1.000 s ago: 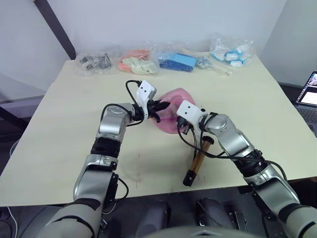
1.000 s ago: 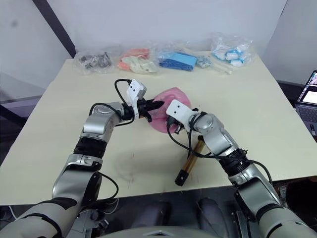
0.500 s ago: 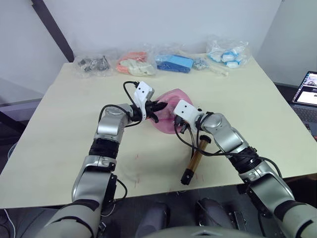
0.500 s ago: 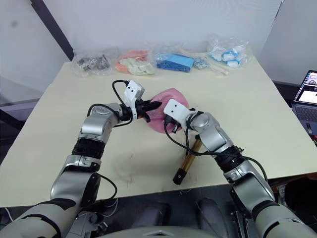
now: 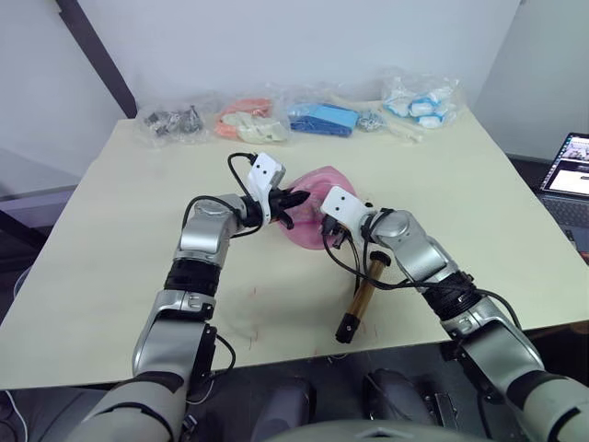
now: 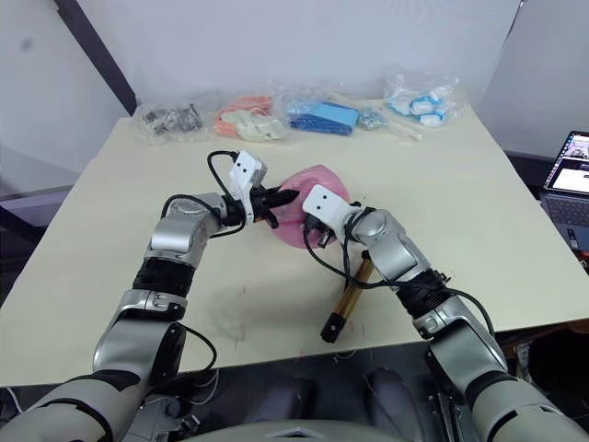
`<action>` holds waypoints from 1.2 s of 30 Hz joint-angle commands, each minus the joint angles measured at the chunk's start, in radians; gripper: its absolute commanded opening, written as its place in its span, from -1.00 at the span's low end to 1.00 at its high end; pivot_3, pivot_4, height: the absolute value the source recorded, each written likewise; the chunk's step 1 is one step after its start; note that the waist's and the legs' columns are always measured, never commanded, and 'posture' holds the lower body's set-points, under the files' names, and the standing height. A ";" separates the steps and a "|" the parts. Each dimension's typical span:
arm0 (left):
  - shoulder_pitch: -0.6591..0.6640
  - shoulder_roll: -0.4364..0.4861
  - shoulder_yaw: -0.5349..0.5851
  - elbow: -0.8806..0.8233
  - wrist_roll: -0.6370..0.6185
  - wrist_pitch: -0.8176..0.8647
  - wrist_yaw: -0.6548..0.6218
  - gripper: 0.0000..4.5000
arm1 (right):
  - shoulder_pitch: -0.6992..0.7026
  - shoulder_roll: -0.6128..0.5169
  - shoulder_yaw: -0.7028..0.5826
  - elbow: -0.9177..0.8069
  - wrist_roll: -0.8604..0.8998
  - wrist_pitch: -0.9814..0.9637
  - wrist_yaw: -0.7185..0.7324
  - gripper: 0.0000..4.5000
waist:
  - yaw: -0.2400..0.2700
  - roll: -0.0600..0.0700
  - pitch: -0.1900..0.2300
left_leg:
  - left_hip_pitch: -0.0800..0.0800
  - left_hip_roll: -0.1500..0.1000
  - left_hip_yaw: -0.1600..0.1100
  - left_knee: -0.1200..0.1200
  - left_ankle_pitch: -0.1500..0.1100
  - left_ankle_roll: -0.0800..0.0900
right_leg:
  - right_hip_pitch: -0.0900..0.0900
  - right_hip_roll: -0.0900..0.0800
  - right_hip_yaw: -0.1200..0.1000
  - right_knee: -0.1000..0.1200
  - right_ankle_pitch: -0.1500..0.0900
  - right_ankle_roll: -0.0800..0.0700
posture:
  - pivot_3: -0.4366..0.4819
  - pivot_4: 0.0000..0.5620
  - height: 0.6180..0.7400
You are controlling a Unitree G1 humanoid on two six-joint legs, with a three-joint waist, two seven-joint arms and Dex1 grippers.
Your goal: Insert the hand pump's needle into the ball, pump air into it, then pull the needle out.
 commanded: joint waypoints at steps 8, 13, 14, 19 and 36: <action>0.042 -0.006 -0.042 0.060 0.016 0.032 -0.016 -1.00 | 0.030 0.061 -0.010 0.288 -0.018 0.102 -0.026 -0.84 | -0.019 0.001 -0.002 | 0.011 0.001 -0.001 0.000 -0.003 -0.005 | 0.011 -0.003 0.001 0.000 -0.001 -0.002 | -0.05 -0.47 1.00; 0.044 -0.010 -0.043 0.072 0.017 0.029 -0.015 -1.00 | 0.013 0.117 -0.058 0.320 0.008 0.177 -0.040 -0.84 | -0.022 0.004 -0.005 | 0.013 0.001 -0.002 0.000 -0.003 -0.005 | 0.012 -0.003 0.001 0.001 -0.001 -0.001 | -0.05 -0.47 1.00; 0.044 -0.010 -0.042 0.074 0.017 0.028 -0.014 -1.00 | 0.012 0.132 -0.079 0.321 0.021 0.198 -0.047 -0.84 | -0.022 0.003 -0.005 | 0.013 0.001 -0.002 0.000 -0.003 -0.005 | 0.013 -0.003 0.001 0.001 -0.001 -0.001 | -0.05 -0.47 1.00; 0.045 -0.010 -0.040 0.079 0.018 0.027 -0.013 -1.00 | 0.015 0.156 -0.063 0.304 0.029 0.217 -0.012 -0.84 | -0.023 0.004 -0.009 | 0.014 0.002 -0.002 0.000 -0.003 -0.005 | 0.013 -0.002 0.003 0.001 -0.001 -0.001 | -0.05 -0.47 1.00; 0.049 -0.008 -0.040 0.079 0.018 0.032 -0.017 -1.00 | -0.071 0.086 0.154 0.412 -0.181 -0.014 0.080 -0.84 | -0.025 0.004 -0.012 | 0.014 0.002 -0.002 -0.004 -0.003 -0.005 | 0.013 -0.003 0.005 0.001 -0.003 -0.004 | -0.05 -0.47 1.00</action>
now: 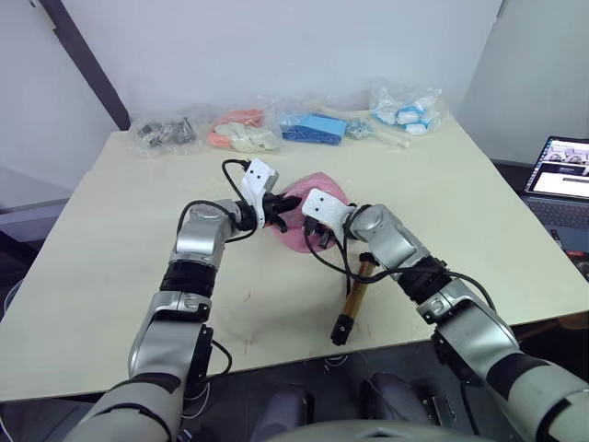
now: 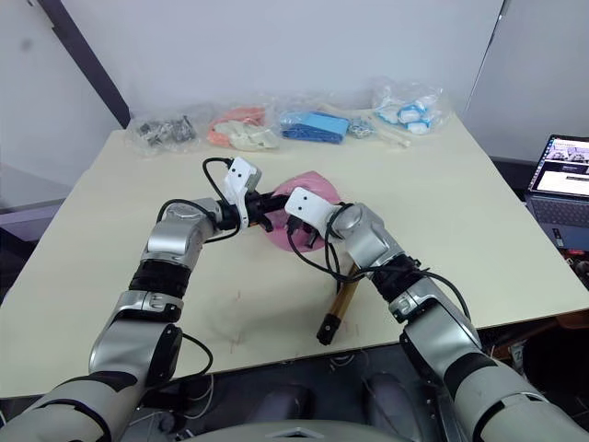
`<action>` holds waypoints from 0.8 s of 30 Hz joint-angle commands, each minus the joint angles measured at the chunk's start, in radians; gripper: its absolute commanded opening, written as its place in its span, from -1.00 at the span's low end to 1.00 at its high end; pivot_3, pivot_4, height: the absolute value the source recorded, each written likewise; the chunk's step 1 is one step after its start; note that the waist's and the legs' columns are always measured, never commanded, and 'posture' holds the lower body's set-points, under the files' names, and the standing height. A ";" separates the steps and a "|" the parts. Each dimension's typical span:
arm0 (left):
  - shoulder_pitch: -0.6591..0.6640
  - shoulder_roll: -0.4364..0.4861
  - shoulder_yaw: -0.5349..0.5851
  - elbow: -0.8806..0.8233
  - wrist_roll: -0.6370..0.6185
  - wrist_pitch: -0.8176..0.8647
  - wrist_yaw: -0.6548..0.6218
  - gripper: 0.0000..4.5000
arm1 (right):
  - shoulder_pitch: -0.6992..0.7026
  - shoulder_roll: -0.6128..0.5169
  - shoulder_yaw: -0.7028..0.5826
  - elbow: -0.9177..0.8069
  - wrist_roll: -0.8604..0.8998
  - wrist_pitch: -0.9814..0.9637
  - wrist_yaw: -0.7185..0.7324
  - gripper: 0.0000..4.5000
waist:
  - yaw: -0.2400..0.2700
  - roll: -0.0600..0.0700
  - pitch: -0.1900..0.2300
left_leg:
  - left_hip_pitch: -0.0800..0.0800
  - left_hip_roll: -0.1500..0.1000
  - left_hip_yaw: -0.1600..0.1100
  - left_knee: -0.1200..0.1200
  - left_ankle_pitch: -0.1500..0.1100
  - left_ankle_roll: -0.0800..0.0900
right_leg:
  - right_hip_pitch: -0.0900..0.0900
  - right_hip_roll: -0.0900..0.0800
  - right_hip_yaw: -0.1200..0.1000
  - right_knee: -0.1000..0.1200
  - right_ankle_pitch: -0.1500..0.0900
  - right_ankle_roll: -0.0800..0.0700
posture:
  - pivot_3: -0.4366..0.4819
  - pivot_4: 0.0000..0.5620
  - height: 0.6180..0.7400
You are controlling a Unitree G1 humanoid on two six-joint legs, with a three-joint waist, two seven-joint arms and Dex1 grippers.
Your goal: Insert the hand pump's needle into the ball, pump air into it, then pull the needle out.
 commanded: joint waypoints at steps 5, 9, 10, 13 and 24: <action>0.042 -0.020 -0.049 0.034 0.012 0.036 -0.024 -1.00 | 0.052 -0.060 0.160 0.197 -0.147 -0.078 0.035 -0.84 | 0.000 0.000 0.000 | 0.000 0.000 0.000 0.000 0.000 0.000 | 0.000 0.000 0.000 0.000 0.000 0.000 | -0.05 -0.47 1.00; 0.040 -0.022 -0.048 0.037 0.013 0.035 -0.023 -1.00 | 0.062 -0.028 0.079 0.211 -0.095 -0.019 0.029 -0.84 | 0.001 -0.001 0.000 | 0.000 0.000 0.000 0.000 0.000 0.000 | 0.000 0.000 0.000 0.000 0.000 0.000 | -0.05 -0.47 1.00; 0.040 -0.022 -0.048 0.037 0.013 0.035 -0.022 -1.00 | 0.064 -0.015 0.052 0.217 -0.082 0.005 0.017 -0.84 | 0.000 0.000 0.000 | 0.000 0.000 0.000 0.000 0.000 0.000 | 0.000 0.000 0.000 0.000 0.000 0.000 | -0.05 -0.47 1.00; 0.041 -0.022 -0.048 0.037 0.013 0.035 -0.022 -1.00 | 0.071 0.023 -0.013 0.222 -0.044 0.072 -0.005 -0.84 | 0.000 -0.001 -0.001 | 0.000 0.000 0.000 -0.001 0.000 0.000 | 0.000 0.000 0.001 0.000 0.000 0.000 | -0.05 -0.47 1.00; 0.045 -0.025 -0.050 0.062 0.018 0.033 -0.020 -1.00 | 0.088 0.111 -0.156 0.239 0.041 0.249 -0.099 -0.84 | 0.000 0.000 -0.005 | 0.001 0.000 -0.001 -0.003 0.000 0.000 | 0.000 0.000 0.001 0.000 0.000 0.000 | -0.05 -0.47 1.00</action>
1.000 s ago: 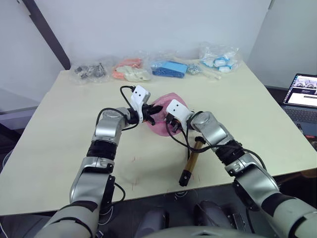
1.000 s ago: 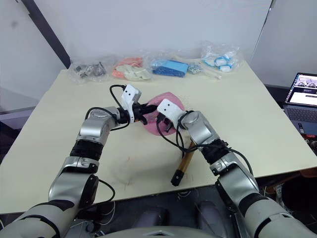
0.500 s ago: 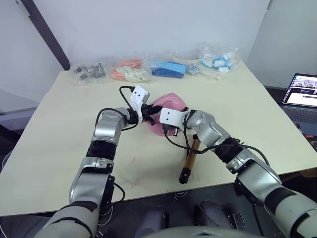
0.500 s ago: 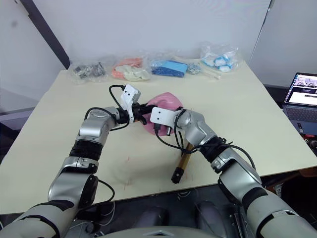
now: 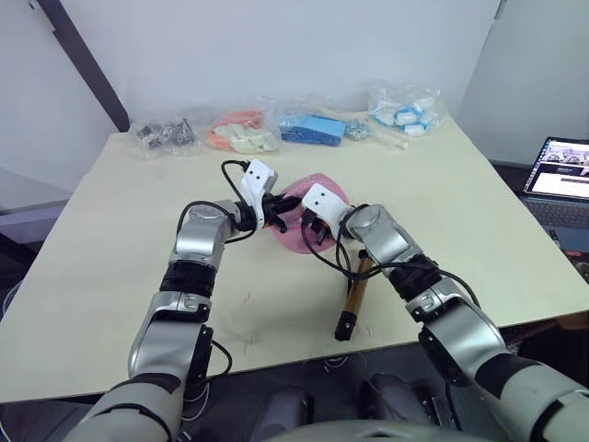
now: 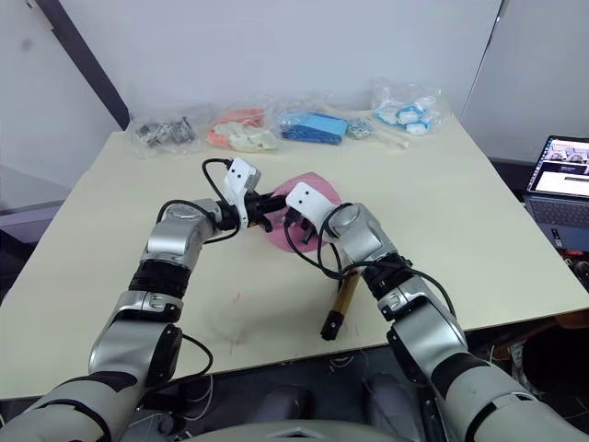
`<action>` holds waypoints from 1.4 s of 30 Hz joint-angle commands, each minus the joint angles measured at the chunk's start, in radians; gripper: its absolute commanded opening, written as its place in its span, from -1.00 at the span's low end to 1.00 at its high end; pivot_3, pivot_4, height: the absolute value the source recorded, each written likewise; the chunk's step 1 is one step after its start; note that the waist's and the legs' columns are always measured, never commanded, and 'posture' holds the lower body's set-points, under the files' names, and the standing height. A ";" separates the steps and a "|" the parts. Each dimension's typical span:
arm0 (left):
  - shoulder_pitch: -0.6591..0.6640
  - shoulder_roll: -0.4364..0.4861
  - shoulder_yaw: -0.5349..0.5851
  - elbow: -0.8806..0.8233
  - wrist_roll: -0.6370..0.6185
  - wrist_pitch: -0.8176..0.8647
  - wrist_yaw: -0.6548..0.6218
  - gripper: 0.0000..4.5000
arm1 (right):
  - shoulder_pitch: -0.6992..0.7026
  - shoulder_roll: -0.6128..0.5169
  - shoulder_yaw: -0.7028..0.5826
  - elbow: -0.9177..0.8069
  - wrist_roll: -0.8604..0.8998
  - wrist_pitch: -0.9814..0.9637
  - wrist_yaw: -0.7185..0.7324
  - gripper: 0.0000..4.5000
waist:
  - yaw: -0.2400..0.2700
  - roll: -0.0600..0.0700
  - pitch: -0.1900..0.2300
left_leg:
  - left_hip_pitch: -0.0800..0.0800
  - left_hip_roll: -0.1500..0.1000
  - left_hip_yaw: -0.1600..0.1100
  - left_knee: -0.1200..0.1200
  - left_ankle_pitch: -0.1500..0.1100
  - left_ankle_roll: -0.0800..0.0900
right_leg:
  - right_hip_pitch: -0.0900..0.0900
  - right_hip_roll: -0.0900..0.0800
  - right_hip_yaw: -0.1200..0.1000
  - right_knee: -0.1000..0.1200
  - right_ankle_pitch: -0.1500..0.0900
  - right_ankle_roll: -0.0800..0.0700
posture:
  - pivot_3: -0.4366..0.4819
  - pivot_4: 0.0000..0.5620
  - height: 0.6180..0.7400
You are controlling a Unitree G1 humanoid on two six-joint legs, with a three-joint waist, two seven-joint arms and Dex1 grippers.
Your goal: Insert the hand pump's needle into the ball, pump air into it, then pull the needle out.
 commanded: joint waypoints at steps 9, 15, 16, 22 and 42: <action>0.042 -0.024 -0.051 0.057 0.020 0.031 -0.018 -1.00 | 0.109 -0.038 0.157 0.194 -0.087 -0.028 -0.015 -0.84 | 0.000 0.000 -0.002 | 0.007 0.000 0.001 -0.005 0.000 0.000 | 0.002 -0.003 -0.001 0.000 0.000 0.000 | -0.05 -0.47 1.00; 0.040 -0.026 -0.047 0.061 0.020 0.026 -0.018 -1.00 | 0.122 -0.060 0.183 0.167 -0.103 -0.084 0.007 -0.84 | 0.000 0.001 -0.002 | 0.008 0.000 0.001 -0.006 0.000 0.000 | 0.003 -0.004 -0.002 -0.001 -0.002 -0.002 | -0.05 -0.47 1.00; 0.040 -0.026 -0.047 0.062 0.020 0.026 -0.018 -1.00 | 0.124 -0.060 0.173 0.152 -0.095 -0.075 0.010 -0.84 | 0.000 0.001 -0.002 | 0.008 0.000 0.001 -0.006 0.000 0.000 | 0.003 -0.004 -0.002 -0.001 -0.002 -0.002 | -0.05 -0.47 1.00; 0.037 -0.025 -0.042 0.062 0.021 0.022 -0.019 -1.00 | 0.146 -0.107 0.108 -0.062 -0.060 -0.015 0.031 -0.84 | 0.006 0.000 0.001 | 0.008 -0.001 0.000 -0.006 0.000 0.000 | 0.003 -0.004 -0.001 -0.001 -0.002 -0.002 | -0.05 -0.47 1.00; 0.030 -0.019 -0.038 0.059 0.027 0.005 -0.024 -1.00 | 0.246 -0.240 0.073 -0.500 -0.004 0.024 0.061 -0.84 | 0.039 0.003 0.016 | -0.019 -0.010 -0.009 -0.005 0.000 0.001 | -0.016 -0.005 -0.012 -0.014 0.002 0.004 | -0.05 -0.47 1.00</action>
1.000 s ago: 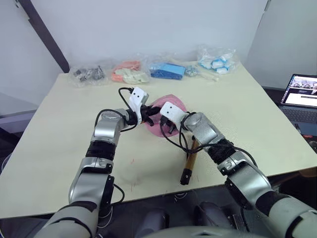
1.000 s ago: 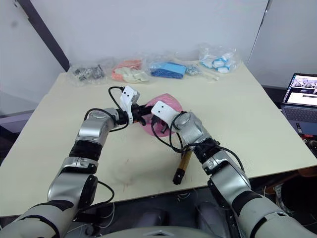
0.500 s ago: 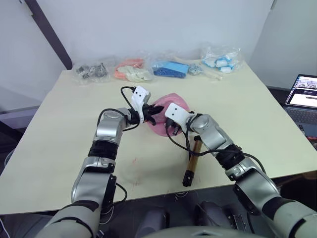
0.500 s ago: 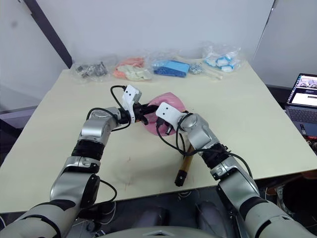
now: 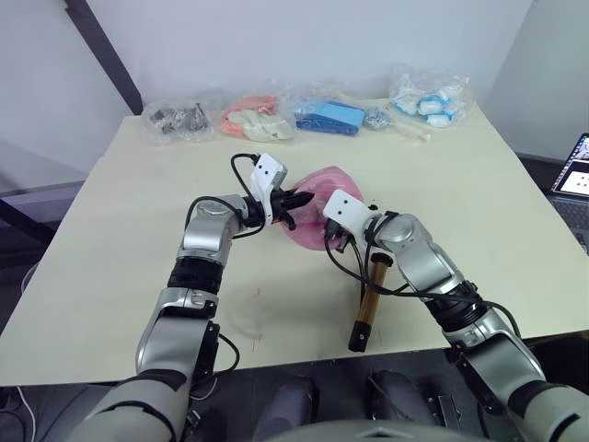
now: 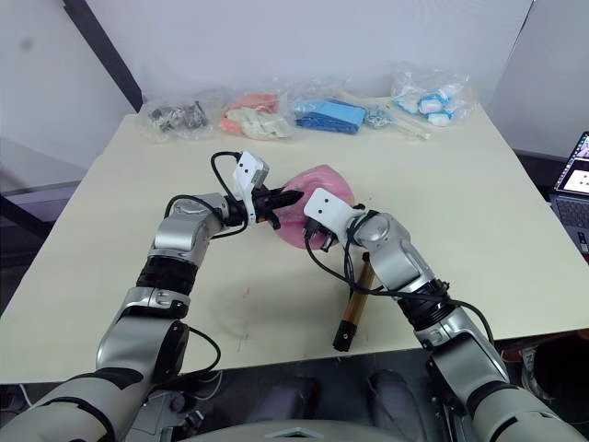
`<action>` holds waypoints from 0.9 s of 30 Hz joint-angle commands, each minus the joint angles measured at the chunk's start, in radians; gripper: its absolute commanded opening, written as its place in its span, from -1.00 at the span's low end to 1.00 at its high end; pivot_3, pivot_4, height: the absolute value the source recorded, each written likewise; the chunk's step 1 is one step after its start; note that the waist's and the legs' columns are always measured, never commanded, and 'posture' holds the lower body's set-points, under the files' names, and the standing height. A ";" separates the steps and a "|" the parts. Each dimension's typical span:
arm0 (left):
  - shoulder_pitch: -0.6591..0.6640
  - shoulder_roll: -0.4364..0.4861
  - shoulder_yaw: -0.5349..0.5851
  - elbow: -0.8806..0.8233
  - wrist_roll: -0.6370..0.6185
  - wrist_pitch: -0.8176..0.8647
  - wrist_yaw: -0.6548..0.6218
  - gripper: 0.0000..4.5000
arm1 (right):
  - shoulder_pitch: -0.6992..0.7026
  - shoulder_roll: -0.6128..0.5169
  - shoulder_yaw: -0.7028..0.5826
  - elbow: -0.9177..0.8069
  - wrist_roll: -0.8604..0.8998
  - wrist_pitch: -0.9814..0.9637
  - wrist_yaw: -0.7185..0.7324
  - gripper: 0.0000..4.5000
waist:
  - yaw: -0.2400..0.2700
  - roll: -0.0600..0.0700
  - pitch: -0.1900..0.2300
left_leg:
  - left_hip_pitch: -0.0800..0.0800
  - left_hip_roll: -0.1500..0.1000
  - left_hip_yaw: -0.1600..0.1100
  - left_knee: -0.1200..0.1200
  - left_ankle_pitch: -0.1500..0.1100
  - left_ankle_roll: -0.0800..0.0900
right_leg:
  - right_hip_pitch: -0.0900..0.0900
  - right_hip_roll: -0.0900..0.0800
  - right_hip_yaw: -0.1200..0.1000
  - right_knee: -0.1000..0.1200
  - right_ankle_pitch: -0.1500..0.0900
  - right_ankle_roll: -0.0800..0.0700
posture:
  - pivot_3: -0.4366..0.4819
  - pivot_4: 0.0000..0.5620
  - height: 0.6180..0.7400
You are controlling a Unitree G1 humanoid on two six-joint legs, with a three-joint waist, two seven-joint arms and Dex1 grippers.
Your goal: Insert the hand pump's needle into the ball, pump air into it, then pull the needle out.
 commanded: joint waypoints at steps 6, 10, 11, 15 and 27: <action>0.054 0.005 -0.036 0.070 0.038 0.029 0.030 -1.00 | 0.036 -0.016 -0.046 -0.016 0.045 -0.025 -0.025 -0.84 | 0.001 -0.001 0.007 | -0.002 -0.001 -0.003 0.000 0.000 0.000 | 0.000 0.000 0.000 0.000 0.000 0.000 | -0.05 -0.47 1.00; 0.053 0.004 -0.039 0.071 0.039 0.026 0.029 -1.00 | 0.040 -0.027 -0.049 -0.017 0.061 -0.028 -0.023 -0.84 | 0.001 0.000 0.009 | -0.003 -0.001 -0.004 0.001 0.000 0.001 | 0.000 0.000 -0.001 0.000 0.000 0.000 | -0.05 -0.47 1.00; 0.053 0.004 -0.039 0.071 0.039 0.025 0.029 -1.00 | 0.041 -0.030 -0.048 -0.018 0.065 -0.031 -0.021 -0.84 | 0.001 0.000 0.010 | -0.003 -0.001 -0.004 0.001 0.000 0.001 | 0.000 0.000 -0.001 0.000 0.000 0.000 | -0.05 -0.47 1.00; 0.052 0.002 -0.039 0.076 0.040 0.019 0.032 -1.00 | 0.045 -0.048 -0.036 -0.021 0.070 -0.043 -0.015 -0.84 | 0.002 0.000 0.011 | -0.003 -0.002 -0.004 0.001 0.001 0.001 | 0.000 -0.001 -0.002 0.000 0.000 0.000 | -0.05 -0.47 1.00; 0.056 -0.002 -0.035 0.072 0.039 0.017 0.040 -1.00 | 0.054 -0.071 -0.030 -0.036 0.064 -0.063 -0.039 -0.18 | 0.006 -0.002 0.013 | -0.003 -0.002 -0.004 0.002 0.003 0.005 | 0.000 -0.001 -0.003 0.000 0.000 0.000 | -0.05 -0.47 1.00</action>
